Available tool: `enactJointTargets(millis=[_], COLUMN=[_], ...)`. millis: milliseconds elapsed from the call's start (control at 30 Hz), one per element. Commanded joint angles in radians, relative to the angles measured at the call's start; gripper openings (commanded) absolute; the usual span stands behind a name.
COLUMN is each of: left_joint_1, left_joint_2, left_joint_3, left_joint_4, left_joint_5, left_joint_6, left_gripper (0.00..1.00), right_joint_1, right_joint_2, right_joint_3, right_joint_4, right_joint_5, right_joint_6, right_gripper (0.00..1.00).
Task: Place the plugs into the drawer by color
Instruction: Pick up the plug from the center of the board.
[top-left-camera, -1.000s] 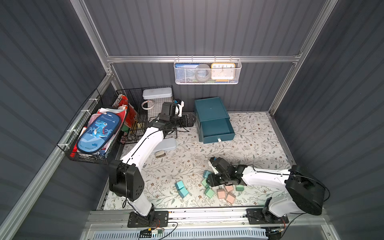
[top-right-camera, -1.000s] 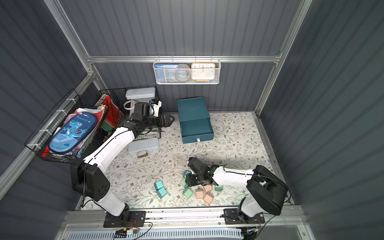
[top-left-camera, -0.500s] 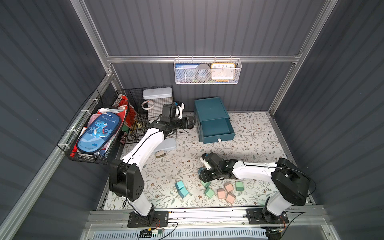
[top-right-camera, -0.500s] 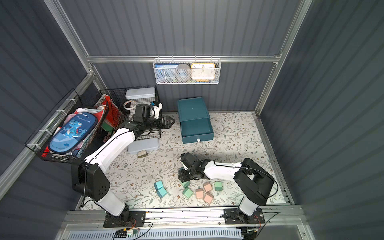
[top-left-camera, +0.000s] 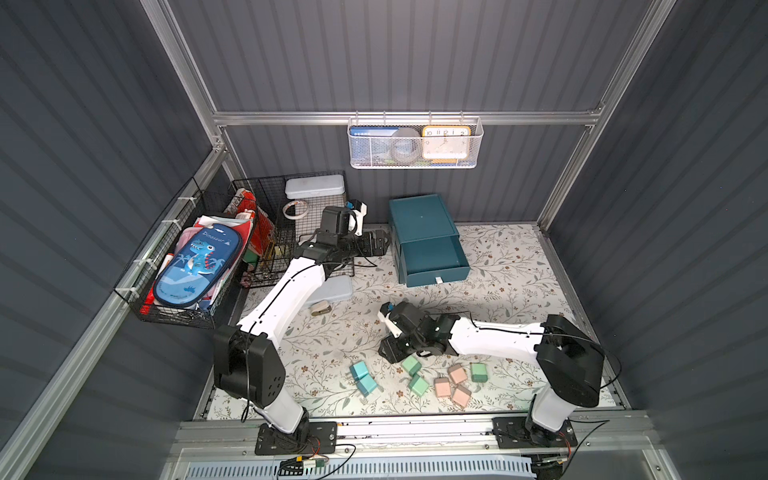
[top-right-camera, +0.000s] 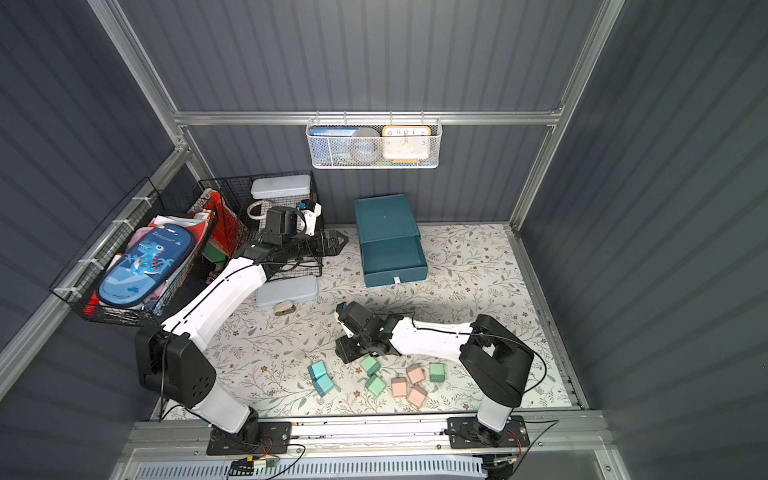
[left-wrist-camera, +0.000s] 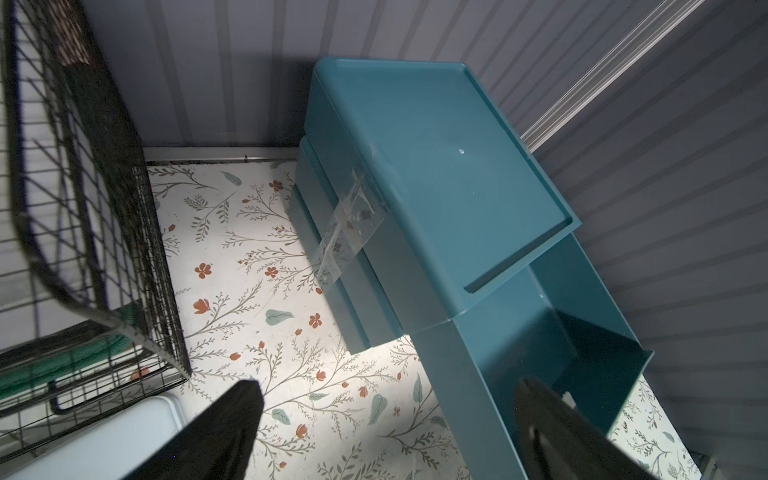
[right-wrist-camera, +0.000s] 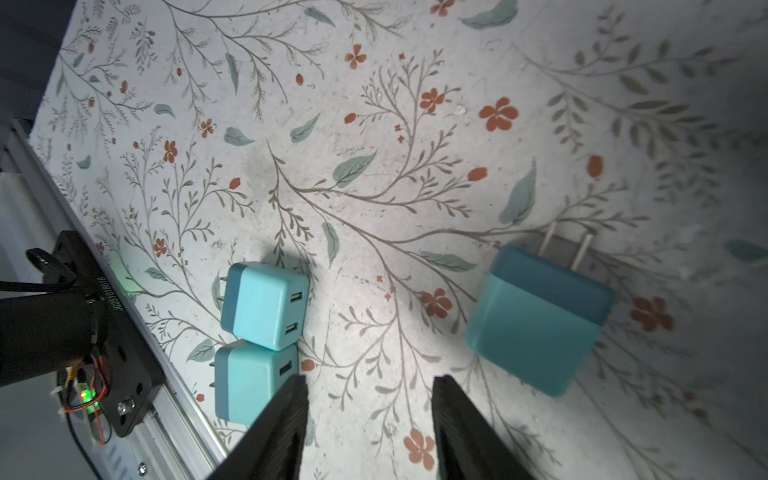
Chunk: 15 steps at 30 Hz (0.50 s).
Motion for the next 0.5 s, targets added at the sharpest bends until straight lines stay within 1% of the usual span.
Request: enactJointTargets(millis=[0,67,167,267,467], left_joint_1=[0.006,0.006,0.006,0.006,0.006], left_joint_2=[-0.045,-0.052,-0.055,-0.06,-0.072], left_joint_3=[-0.015,-0.022,-0.027,-0.027,-0.026], left_joint_4=[-0.001,-0.004,-0.02,-0.038,-0.082], left_joint_5=[-0.026,-0.038,-0.062,-0.087,-0.165], left_joint_6=[0.003,0.0,0.0,0.0,-0.002], left_gripper=[0.99,0.99,0.99,0.99,0.99], right_joint_1=[0.003,0.012,0.019,0.019,0.017], right_joint_2=[-0.015,-0.012,-0.001,0.024,0.097], right_joint_3=[0.054,0.072,0.066,0.073,0.141], right_joint_4=[-0.136,-0.169,-0.177,-0.166,-0.206], right_joint_5=[0.19,0.252,0.319,0.35,0.377], right_joint_6=[0.05,0.093,0.123,0.116,0.12], right_gripper=[0.57,0.58,0.59,0.6,0.64])
